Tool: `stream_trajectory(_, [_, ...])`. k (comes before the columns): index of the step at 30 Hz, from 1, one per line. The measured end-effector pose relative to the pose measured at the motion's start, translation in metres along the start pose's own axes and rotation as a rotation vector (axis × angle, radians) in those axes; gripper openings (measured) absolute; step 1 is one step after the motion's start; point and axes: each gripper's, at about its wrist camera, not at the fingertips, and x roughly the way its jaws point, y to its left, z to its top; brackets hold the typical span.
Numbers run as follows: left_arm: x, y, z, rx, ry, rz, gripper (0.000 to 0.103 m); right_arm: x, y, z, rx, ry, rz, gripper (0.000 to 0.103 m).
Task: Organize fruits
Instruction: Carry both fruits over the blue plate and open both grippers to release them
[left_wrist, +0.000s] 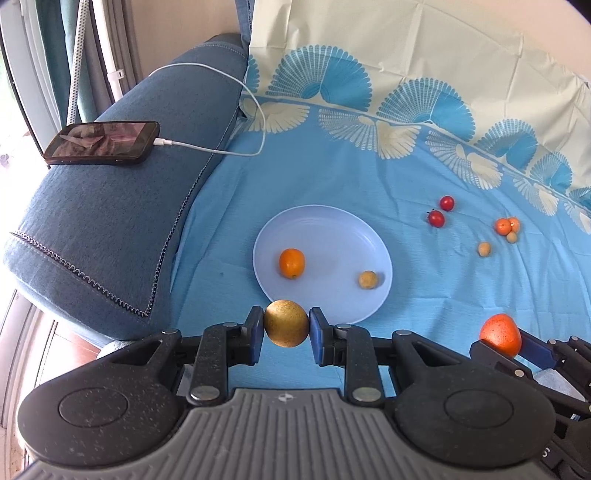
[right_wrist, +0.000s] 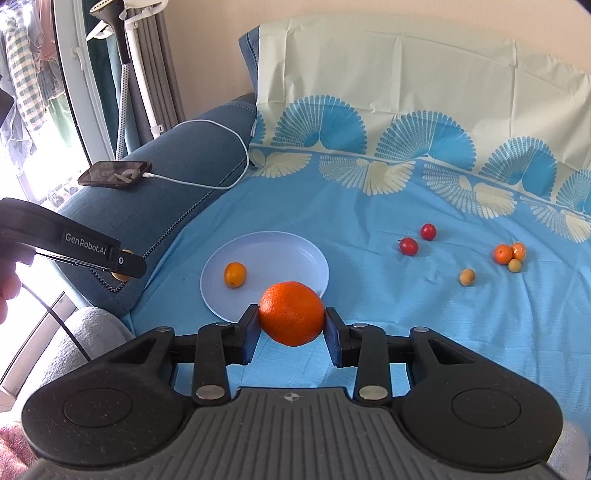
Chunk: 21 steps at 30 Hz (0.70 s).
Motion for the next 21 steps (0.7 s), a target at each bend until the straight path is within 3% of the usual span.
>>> stream_trajectory(10, [0.059, -0.007, 0.026, 0.014, 0.057, 0.008, 0.029, 0.061, -0.008, 0.015, 0.017, 0.05, -0.005, 0.038])
stream_trajectory(21, [0.15, -0.015, 0.041, 0.035, 0.148, 0.039, 0.029, 0.151, -0.012, 0.02, -0.006, 0.132, 0.0, 0.038])
